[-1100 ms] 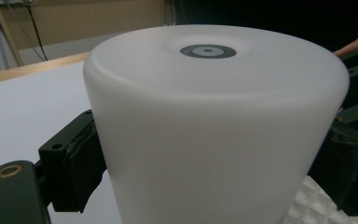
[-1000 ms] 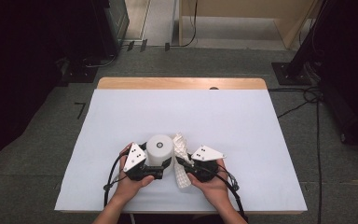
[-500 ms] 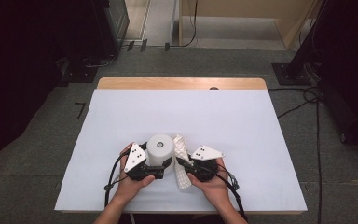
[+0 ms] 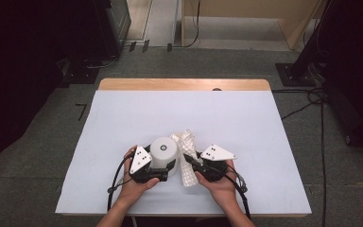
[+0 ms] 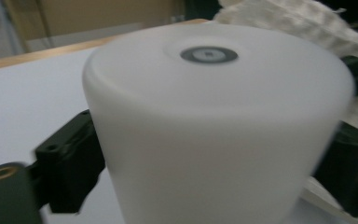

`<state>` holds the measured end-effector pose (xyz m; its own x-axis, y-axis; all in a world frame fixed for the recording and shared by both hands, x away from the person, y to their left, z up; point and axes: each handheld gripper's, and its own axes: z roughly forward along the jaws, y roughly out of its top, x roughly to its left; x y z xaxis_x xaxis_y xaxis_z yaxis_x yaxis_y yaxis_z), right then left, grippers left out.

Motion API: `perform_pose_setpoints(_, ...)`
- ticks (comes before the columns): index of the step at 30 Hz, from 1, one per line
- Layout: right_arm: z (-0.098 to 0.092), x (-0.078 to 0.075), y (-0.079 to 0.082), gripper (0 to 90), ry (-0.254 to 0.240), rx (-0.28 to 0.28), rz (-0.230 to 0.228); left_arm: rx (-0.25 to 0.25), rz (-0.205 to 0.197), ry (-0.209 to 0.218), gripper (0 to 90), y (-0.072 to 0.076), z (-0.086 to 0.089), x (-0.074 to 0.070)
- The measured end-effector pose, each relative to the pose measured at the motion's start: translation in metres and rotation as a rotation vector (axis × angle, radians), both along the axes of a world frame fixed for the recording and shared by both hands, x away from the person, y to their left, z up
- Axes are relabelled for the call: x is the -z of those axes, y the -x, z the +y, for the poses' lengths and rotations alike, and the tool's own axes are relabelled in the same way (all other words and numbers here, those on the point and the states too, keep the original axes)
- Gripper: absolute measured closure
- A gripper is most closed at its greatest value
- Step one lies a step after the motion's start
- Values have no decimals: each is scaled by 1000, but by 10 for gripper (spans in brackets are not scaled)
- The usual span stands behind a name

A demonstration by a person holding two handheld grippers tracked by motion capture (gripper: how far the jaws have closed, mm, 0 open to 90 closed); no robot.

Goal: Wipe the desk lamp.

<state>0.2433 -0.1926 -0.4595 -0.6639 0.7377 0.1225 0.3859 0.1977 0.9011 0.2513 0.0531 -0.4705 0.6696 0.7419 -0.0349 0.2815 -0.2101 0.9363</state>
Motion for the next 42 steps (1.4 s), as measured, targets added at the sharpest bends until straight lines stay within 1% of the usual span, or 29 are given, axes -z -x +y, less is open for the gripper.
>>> perform_pose_setpoints(1,0,0,0,726,3,2,-7,-6,5,17,0,1,-1,-1)
perform_pose_setpoints(2,-1,0,0,726,6,2,-10,-24,1,13,0,3,-2,-2)
perform_pose_setpoints(5,-3,0,-1,727,10,12,-9,-80,-33,-32,0,11,-11,-1)
perform_pose_setpoints(6,-3,0,-1,726,9,17,-10,-100,-32,-33,0,13,-14,-1)
perform_pose_setpoints(8,-4,1,-2,726,6,22,-6,-157,-21,-49,0,15,-20,-1)
perform_pose_setpoints(10,-5,2,-2,726,9,27,-6,-190,-10,-50,0,17,-23,-1)
perform_pose_setpoints(12,-4,2,-2,726,15,28,-6,-201,0,-54,18,18,-25,-1)
perform_pose_setpoints(13,-3,3,-1,726,17,29,-5,-205,-4,-60,41,19,-26,-1)
perform_pose_setpoints(14,-3,3,-2,726,20,27,-9,-209,-17,-56,62,21,-27,-1)
perform_pose_setpoints(15,-2,4,-2,726,18,26,-6,-207,-18,-64,82,21,-27,-2)
perform_pose_setpoints(18,0,5,-1,726,23,22,-2,-178,-4,-38,84,17,-21,-3)
perform_pose_setpoints(19,1,6,-1,726,27,18,-4,-163,5,-22,85,15,-17,-4)
perform_pose_setpoints(21,3,7,-1,726,32,12,0,-135,9,15,85,12,-9,-7)
perform_pose_setpoints(22,4,8,-1,726,35,6,0,-118,7,42,85,10,-5,-9)
perform_pose_setpoints(24,7,11,-1,726,44,-5,10,-88,0,83,85,9,2,-14)
perform_pose_setpoints(27,13,13,1,726,56,-22,15,-35,-6,107,85,7,7,-18)
perform_pose_setpoints(30,15,11,3,727,44,-30,8,10,-13,85,86,7,6,-18)
perform_pose_setpoints(33,13,4,5,727,27,-30,-16,42,-17,58,86,9,1,-15)
perform_pose_setpoints(37,7,-13,11,727,-17,-30,-88,57,-21,13,86,10,-5,-12)
perform_pose_setpoints(39,5,-20,13,727,-33,-30,-108,59,-23,12,86,10,-5,-12)
perform_pose_setpoints(40,5,-21,14,727,-30,-31,-113,57,-22,16,85,10,-5,-13)
perform_pose_setpoints(42,7,-18,14,727,-16,-30,-113,48,-29,22,85,10,-4,-15)
